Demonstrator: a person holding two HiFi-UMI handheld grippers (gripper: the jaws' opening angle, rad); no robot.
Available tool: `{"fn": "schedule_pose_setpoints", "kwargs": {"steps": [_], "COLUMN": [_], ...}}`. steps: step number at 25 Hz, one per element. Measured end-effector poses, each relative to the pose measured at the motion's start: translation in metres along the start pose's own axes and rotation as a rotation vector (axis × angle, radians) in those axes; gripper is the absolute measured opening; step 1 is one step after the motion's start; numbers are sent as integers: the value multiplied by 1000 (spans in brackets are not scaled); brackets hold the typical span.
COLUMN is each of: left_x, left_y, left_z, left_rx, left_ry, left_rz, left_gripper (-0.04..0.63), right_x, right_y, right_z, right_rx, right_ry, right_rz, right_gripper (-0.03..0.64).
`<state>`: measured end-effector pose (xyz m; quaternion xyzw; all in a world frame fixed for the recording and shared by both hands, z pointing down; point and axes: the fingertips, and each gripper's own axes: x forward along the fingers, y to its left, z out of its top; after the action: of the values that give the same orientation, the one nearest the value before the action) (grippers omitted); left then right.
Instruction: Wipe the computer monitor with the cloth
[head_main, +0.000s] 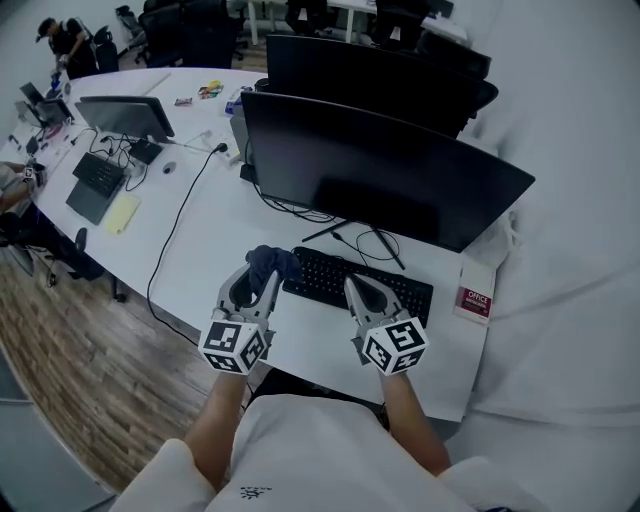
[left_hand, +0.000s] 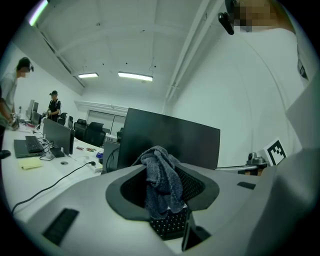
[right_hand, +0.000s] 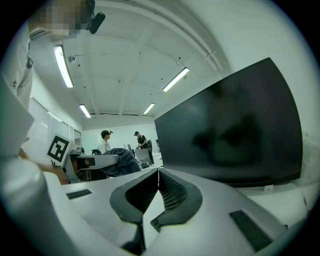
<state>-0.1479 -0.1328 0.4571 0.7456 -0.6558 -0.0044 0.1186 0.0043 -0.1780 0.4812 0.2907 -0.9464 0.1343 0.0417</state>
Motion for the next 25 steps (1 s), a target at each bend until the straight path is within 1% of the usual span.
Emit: {"fn": "schedule_pose_setpoints", "kwargs": {"steps": [5,10,15,19,25], "left_x": [10,26,43,61,92], "left_y": [18,39,76,106,136], "left_z": [2,0,-10,-24,-38], "left_rx": [5,0,1,3,8], "left_ry": [10,39,73,112,146], "left_rz": [2,-24,-16,-14,-35], "left_gripper": [155,155,155,155,155], "right_x": [23,47,71,92,122], "right_y": [9,14,21,26,26], "right_z": [3,11,15,8,-8], "right_rx": [-3,-1,-11,-31,-27], "right_ry": [1,-5,4,36,65], "right_rz": [27,8,-1,-13,-42], "right_gripper": [19,18,20,19,20]}}
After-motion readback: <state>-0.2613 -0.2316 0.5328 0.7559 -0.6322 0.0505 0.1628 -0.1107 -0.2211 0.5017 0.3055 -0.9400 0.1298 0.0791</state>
